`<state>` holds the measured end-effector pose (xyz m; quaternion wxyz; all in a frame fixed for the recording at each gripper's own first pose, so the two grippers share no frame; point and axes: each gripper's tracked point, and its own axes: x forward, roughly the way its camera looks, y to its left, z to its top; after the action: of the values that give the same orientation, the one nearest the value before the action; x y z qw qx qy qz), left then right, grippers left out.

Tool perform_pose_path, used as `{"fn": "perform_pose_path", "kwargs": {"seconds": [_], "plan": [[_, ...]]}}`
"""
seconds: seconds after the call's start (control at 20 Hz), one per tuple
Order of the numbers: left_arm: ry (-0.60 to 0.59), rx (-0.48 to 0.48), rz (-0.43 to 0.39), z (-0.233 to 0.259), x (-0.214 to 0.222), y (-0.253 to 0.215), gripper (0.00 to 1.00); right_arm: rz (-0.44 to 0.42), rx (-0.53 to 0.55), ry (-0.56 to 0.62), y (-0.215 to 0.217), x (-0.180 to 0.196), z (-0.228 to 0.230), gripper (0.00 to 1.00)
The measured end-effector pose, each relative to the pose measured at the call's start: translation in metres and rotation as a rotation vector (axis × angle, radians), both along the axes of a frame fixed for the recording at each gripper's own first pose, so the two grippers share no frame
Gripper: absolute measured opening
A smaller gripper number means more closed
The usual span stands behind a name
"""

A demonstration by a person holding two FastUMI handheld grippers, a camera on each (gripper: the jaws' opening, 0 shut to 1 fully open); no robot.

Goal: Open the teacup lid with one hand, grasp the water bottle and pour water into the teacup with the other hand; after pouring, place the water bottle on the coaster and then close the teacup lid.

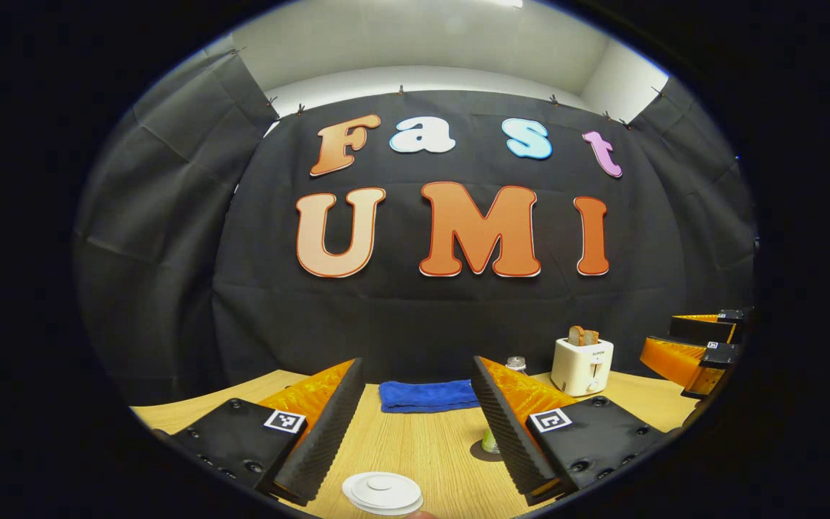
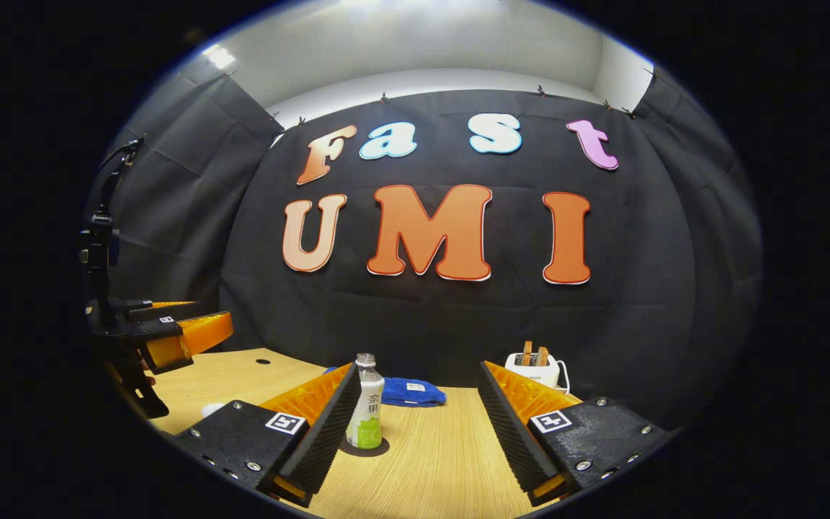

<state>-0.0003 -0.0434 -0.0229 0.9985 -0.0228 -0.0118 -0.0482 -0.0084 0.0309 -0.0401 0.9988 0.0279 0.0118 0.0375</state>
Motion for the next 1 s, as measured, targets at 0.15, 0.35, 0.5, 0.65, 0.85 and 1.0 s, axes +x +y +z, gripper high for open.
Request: {"fn": "perform_pose_path", "kwargs": {"seconds": [0.15, 0.35, 0.5, 0.65, 0.85, 1.0], "plan": [[-0.006, 0.001, 0.003, 0.002, -0.001, 0.002, 0.95, -0.002, -0.005, -0.007, -0.001, -0.001, 0.004, 0.98], [-0.008, 0.003, 0.009, 0.003, -0.002, 0.005, 0.99, -0.003, -0.005, -0.015, -0.001, -0.001, 0.009, 0.98], [-0.011, 0.006, 0.017, 0.003, -0.003, 0.007, 0.99, 0.000, 0.001, -0.014, 0.000, -0.003, 0.008, 0.98], [-0.009, 0.006, 0.025, 0.003, -0.005, 0.011, 0.99, -0.006, -0.004, -0.012, -0.006, 0.006, 0.013, 0.98], [-0.007, 0.015, 0.032, 0.002, -0.004, 0.012, 0.99, 0.002, 0.005, -0.021, -0.003, 0.006, 0.017, 0.98], [-0.003, 0.017, 0.029, 0.001, -0.004, 0.012, 0.98, 0.005, -0.011, -0.022, 0.002, 0.005, 0.006, 0.98]]}}
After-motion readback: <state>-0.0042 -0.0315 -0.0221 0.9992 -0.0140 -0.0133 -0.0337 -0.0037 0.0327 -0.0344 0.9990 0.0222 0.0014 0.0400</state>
